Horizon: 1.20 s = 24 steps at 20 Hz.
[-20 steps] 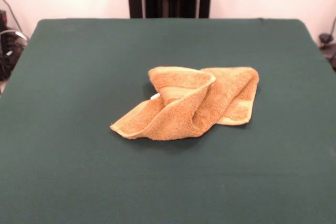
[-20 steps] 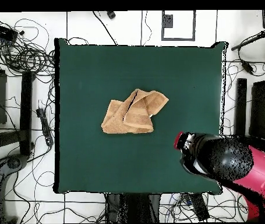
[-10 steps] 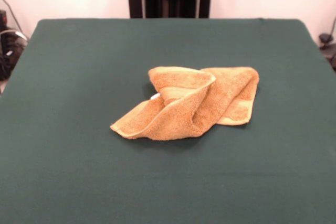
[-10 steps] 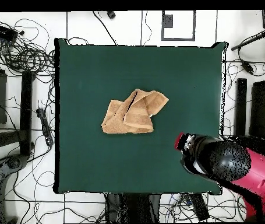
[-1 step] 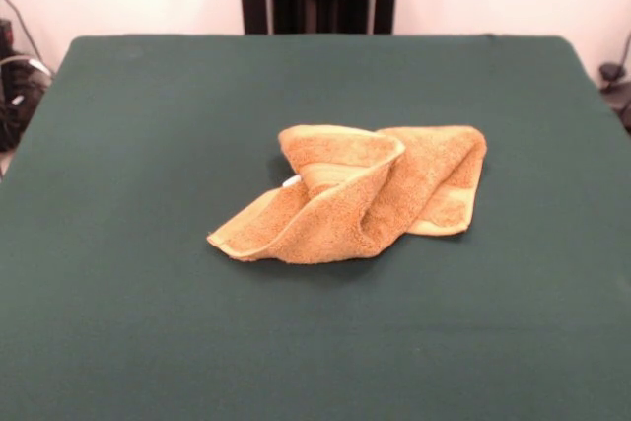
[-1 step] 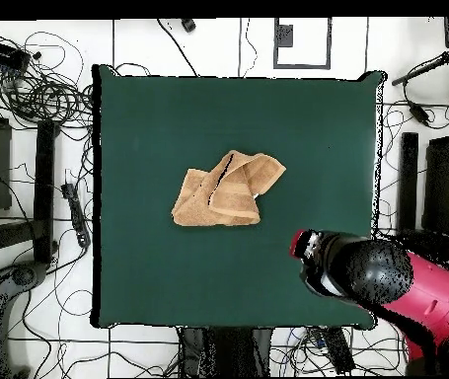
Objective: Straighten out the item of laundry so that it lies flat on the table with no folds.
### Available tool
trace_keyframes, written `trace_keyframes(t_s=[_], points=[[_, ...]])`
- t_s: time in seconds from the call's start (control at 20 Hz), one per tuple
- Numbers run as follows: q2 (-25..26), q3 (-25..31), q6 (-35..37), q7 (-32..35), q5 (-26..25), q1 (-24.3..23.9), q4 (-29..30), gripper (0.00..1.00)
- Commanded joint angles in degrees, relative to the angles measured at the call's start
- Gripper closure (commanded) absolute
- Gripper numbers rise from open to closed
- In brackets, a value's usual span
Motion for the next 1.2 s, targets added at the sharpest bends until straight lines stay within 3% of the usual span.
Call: trace_keyframes(t_s=[0.05, 0.45, 1.2], points=[[4.31, 7.02, -5.21, -7.7, -4.46, -0.31, 7.51, 0.0], [7.53, 7.37, -8.08, -6.37, -6.96, -1.27, 7.59, 0.0], [8.52, 9.54, -8.94, -5.39, -9.42, -3.04, 8.18, 0.0]])
